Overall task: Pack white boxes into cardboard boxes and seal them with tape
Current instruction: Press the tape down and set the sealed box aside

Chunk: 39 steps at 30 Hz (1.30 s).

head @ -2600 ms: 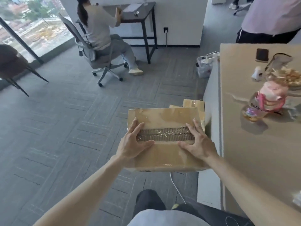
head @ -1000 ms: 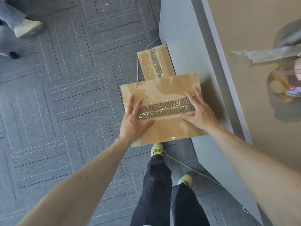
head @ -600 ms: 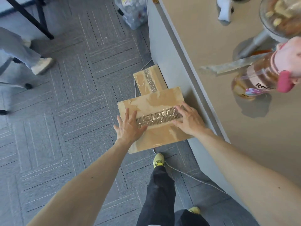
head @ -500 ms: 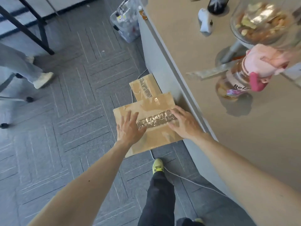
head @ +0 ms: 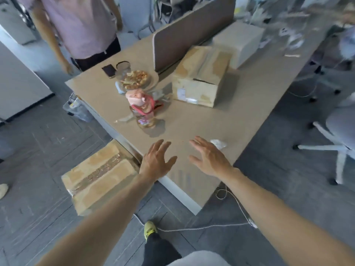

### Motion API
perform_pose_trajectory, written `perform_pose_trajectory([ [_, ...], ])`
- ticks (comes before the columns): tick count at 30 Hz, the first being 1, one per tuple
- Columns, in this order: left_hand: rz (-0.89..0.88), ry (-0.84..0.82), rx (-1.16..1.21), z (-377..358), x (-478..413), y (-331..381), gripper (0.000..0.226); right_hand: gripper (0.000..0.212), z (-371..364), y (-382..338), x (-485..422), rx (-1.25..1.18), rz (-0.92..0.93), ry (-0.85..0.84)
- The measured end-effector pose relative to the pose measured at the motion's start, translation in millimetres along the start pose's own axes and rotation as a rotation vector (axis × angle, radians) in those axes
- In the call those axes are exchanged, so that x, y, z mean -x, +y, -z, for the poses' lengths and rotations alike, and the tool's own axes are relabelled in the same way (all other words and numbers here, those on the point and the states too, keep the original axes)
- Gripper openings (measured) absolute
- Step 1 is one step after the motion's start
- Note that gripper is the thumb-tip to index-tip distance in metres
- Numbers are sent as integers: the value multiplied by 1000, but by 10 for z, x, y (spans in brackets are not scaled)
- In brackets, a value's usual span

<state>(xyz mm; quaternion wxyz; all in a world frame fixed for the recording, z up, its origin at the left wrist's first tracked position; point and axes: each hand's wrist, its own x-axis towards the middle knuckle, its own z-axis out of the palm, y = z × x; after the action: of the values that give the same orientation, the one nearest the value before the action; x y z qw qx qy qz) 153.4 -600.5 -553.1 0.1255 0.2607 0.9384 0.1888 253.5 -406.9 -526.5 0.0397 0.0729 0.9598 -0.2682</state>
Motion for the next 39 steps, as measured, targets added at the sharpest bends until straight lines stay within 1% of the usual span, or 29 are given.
perform_pose_trajectory([
  [3,-121,-29,-15,-242,65,857,75,59,475,569,742,-7,-94,80],
  [6,-241,-64,-50,-486,64,1610,65,58,858,1071,1325,-11,-196,131],
  [8,-290,-93,-64,-617,54,1997,61,57,1045,1329,1589,-32,-266,155],
  [11,-338,-122,-82,-751,-38,2456,60,59,1249,1649,1838,-45,-341,178],
  [16,-436,-184,-83,-965,-298,3026,61,58,1490,2022,2077,-43,-433,212],
  [20,-500,-175,-101,-1125,-492,3510,61,58,1756,2365,2202,-55,-492,212],
  [24,-501,-213,-123,-1312,-732,3930,62,58,2041,2820,2273,-52,-497,234],
  [29,-482,-177,-137,-1535,-1096,4574,60,59,2490,3616,2273,-47,-459,220],
  [35,-321,-123,-155,-1675,-1367,5205,61,60,3199,4458,2231,-20,-330,159],
  [39,-255,-73,-162,-1666,-1487,5416,58,60,3542,4768,2007,-4,-247,130],
])
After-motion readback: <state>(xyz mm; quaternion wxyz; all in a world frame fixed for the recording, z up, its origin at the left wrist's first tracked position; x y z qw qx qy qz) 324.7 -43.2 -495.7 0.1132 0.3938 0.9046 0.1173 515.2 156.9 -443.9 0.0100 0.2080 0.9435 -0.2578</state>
